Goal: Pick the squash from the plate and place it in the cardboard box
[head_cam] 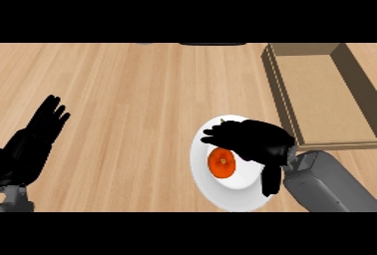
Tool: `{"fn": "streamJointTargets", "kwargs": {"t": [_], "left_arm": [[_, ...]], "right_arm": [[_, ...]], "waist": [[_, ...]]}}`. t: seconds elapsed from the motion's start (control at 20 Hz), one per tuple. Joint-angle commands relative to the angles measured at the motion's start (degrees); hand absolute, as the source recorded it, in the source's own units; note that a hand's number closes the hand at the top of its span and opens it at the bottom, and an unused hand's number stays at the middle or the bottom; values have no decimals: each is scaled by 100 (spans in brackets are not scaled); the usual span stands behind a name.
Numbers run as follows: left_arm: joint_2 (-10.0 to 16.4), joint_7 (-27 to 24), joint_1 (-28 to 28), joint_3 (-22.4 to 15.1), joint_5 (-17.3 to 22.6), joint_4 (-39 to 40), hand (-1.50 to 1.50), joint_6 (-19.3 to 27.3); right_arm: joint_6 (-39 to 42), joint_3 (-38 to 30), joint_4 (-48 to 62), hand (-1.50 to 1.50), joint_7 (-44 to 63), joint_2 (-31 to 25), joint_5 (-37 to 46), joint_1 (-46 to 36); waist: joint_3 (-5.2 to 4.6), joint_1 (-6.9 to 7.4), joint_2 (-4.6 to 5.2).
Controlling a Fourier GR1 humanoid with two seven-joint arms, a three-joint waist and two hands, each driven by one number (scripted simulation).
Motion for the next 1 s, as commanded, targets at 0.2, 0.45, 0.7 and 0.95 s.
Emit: {"fn": "streamJointTargets", "kwargs": {"t": [0.2,0.45,0.7,0.95], "left_arm": [[-231,-380,-84,147,-292,532,0,-270],[-350,57,359,129,-342,-266,0,-229],[-289,421,-142,361,-271,-217,0,-253],[-477,737,467,174,-413,-1204,0,-140]], "right_arm": [[-495,23,51,-150,-586,268,843,384],[301,-304,124,-150,-259,609,987,-67],[332,-86,-117,-150,-70,887,1449,324],[169,-108,303,-150,-154,975,1835,248]], "waist": [[-1,-14,5],[0,15,-4],[0,-9,-5],[1,28,-11]]}}
